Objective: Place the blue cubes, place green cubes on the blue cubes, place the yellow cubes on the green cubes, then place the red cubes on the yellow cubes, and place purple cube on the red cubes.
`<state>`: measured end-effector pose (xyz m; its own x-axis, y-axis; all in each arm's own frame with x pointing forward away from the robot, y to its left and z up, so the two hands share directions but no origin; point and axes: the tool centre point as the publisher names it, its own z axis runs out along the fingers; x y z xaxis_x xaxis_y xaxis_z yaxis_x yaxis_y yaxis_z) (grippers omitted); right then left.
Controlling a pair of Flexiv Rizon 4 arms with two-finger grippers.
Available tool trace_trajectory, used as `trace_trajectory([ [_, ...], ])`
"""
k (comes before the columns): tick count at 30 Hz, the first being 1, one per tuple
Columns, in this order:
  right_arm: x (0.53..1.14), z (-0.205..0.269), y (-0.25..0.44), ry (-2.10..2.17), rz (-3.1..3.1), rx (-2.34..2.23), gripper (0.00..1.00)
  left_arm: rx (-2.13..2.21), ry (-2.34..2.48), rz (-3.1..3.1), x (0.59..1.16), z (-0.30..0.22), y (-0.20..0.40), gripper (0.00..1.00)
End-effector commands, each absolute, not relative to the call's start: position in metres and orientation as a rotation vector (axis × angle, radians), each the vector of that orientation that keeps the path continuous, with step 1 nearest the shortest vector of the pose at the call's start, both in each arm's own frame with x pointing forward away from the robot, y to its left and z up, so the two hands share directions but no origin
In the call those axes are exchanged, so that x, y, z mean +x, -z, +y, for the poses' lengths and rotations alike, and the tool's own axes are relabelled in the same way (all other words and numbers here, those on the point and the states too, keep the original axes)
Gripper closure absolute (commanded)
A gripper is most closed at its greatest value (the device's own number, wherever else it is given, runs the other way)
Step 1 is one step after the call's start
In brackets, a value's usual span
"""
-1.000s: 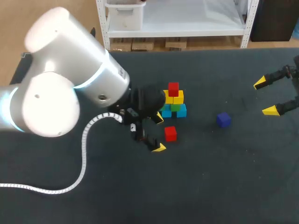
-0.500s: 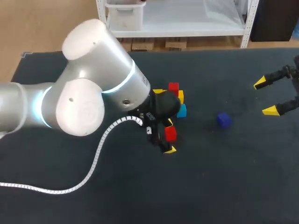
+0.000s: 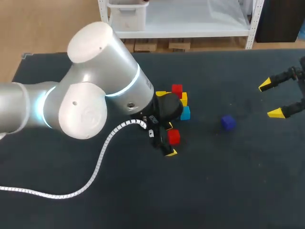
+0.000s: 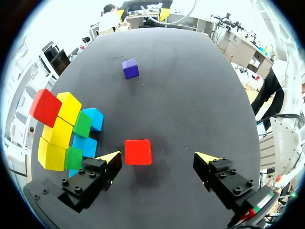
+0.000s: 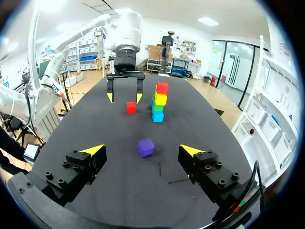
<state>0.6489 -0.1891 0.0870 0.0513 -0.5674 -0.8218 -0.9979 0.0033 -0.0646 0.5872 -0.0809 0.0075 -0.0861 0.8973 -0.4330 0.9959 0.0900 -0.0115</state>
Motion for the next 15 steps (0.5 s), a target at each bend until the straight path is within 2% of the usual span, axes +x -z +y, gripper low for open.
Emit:
trace_trajectory([
  [1, 0.6494, -0.1888, -0.0867, -0.799, 1.595, -1.646, 0.0, 1.87, 0.432, 2.073, 0.5922, -0.0827, -0.0064, 0.0],
  [6, 0.6494, -0.1888, -0.0867, -0.799, 1.595, -1.646, 0.0, 1.871, 0.419, 2.071, 0.5971, -0.0844, -0.0085, 0.01],
  [10, 0.6494, -0.1888, -0.0867, -0.799, 1.595, -1.646, 0.0, 1.869, 0.416, 2.076, 0.5988, -0.0842, -0.0074, 0.11],
  [12, 0.6494, -0.1888, -0.0867, -0.799, 1.595, -1.646, 0.0, 1.869, 0.412, 2.078, 0.5992, -0.0841, -0.0068, 0.24],
  [15, 0.6494, -0.1888, -0.0867, -0.799, 1.595, -1.646, 0.0, 1.868, 0.413, 2.079, 0.6001, -0.084, -0.0059, 0.32],
])
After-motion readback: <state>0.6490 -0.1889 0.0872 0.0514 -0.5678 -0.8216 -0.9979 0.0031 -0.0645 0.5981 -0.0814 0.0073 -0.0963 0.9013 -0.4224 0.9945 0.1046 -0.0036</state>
